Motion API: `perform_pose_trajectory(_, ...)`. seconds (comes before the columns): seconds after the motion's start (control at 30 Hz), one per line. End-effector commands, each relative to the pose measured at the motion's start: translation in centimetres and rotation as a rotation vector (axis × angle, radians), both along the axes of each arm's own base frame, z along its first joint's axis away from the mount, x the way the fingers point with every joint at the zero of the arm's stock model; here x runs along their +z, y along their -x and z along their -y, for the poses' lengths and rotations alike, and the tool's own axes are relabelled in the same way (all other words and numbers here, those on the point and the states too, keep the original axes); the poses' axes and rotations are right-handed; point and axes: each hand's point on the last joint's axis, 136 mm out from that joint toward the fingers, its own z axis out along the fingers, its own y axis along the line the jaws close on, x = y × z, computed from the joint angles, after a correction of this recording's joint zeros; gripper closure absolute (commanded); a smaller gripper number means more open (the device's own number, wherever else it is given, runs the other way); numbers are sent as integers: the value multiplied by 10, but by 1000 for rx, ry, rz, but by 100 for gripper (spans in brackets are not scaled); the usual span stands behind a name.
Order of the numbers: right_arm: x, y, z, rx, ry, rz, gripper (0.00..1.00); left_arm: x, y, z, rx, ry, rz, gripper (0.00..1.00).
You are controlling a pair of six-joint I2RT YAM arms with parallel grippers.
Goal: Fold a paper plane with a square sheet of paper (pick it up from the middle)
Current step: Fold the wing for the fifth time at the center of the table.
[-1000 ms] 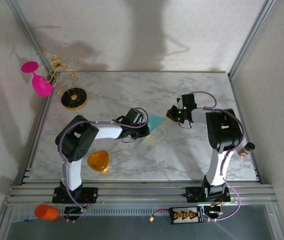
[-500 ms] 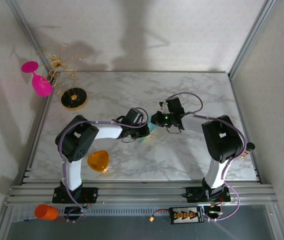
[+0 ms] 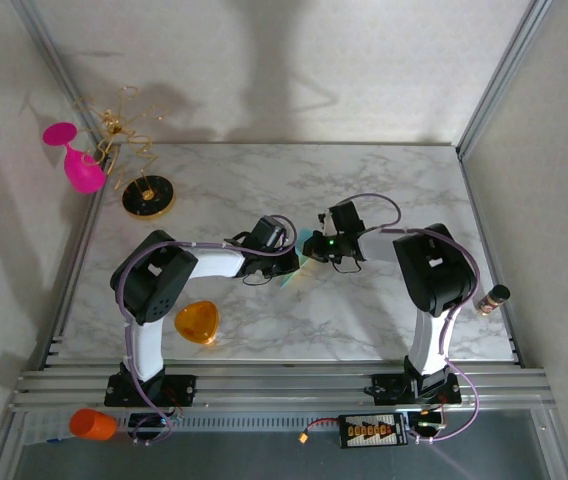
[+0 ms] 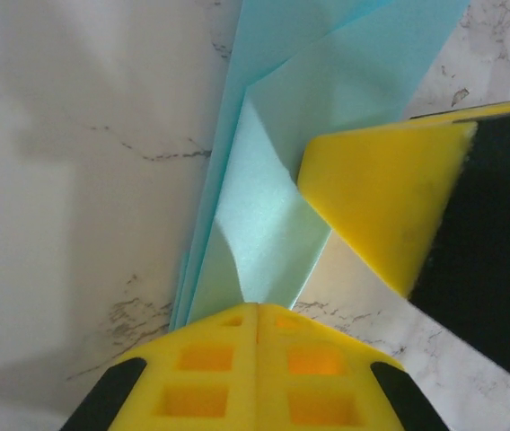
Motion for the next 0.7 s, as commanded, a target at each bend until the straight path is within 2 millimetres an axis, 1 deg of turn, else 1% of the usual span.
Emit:
perform_pose_trajectory(0.0,-15,-17,29,-64,40,-4,100,-56,43,-44,2,-204,-163,100)
perform_pose_trajectory(0.2,-18,-52,75,-173,59,9,100,-57,45,-44,0,-198,-162,100)
perform_pose_trajectory(0.27,-12,-61,87,-216,93,29,100,-56,44,-43,0,-192,-159,100)
perform_pose_trajectory(0.3,-5,-63,90,-233,113,58,100,-54,43,-41,0,-188,-156,100)
perform_pose_trajectory(0.4,24,-56,79,-220,107,152,100,-52,40,-36,-7,-172,-154,100)
perform_pose_trajectory(0.43,32,-52,75,-213,98,173,100,-51,39,-35,-10,-168,-153,100)
perform_pose_trajectory(0.47,36,-47,71,-208,89,179,100,-51,39,-33,-12,-166,-153,100)
perform_pose_trajectory(0.57,39,-31,52,-153,24,163,100,-49,38,-31,-16,-162,-152,100)
perform_pose_trajectory(0.67,29,-19,30,-83,-11,116,100,-47,37,-31,-18,-160,-148,100)
